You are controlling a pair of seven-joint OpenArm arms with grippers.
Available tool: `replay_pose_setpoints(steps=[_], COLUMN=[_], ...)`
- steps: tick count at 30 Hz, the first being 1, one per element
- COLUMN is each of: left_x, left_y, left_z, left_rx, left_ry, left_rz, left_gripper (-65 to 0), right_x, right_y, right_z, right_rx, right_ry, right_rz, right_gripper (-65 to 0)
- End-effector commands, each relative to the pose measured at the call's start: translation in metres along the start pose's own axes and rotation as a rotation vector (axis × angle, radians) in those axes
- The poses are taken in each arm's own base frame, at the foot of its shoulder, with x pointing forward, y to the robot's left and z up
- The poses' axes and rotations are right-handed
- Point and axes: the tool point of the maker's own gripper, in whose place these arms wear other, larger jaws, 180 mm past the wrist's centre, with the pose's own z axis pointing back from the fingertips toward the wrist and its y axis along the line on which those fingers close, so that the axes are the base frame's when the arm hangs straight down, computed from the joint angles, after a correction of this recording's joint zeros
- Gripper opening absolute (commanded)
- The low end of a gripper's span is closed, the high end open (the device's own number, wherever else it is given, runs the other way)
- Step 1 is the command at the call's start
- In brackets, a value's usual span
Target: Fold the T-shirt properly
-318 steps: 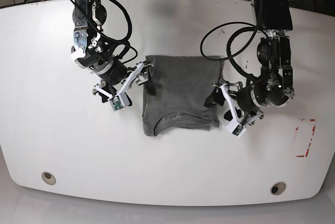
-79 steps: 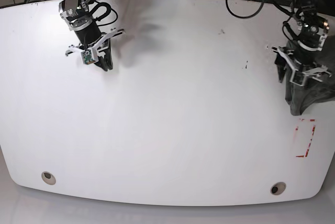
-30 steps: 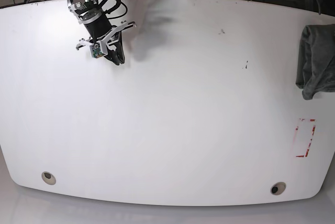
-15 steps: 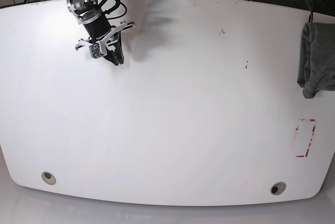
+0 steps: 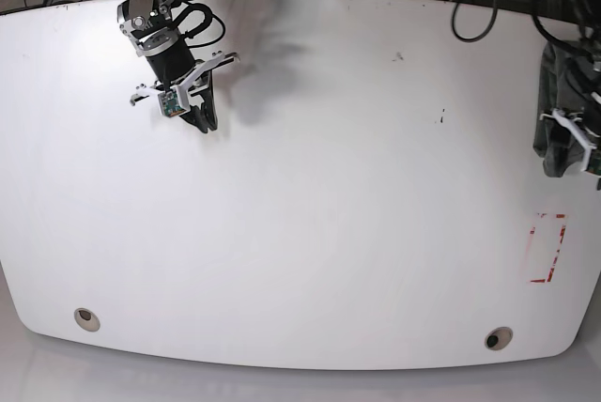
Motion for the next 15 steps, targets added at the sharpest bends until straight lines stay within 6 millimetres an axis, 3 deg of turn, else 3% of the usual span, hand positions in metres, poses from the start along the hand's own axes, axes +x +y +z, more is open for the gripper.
replay_pose_setpoints(steps=[1, 6, 12, 15], left_x=[0.038, 0.039, 0.028, 0.010], left_y=[-0.022, -0.067, -0.129, -0.163], left_z=[-0.001, 0.000, 0.019, 0.038], left_rx=[0.001, -0.025, -0.119, -0.186], left_ry=[-0.134, -0.194, -0.225, -0.187], left_rz=[0.021, 0.093, 0.184, 0.228], left_gripper=[-23.1, -23.5, -23.5, -23.6], right_x=[0.011, 0.008, -0.015, -0.028], right_y=[-0.010, -0.030, -0.024, -0.018], right_z=[0.001, 0.008, 0.028, 0.045], right_rx=[-0.027, -0.097, -0.099, -0.100], right_ry=[-0.070, -0.098, -0.055, -0.047], right_rz=[0.001, -0.018, -0.061, -0.124], right_gripper=[-58.5, -58.5, -58.5, -58.5])
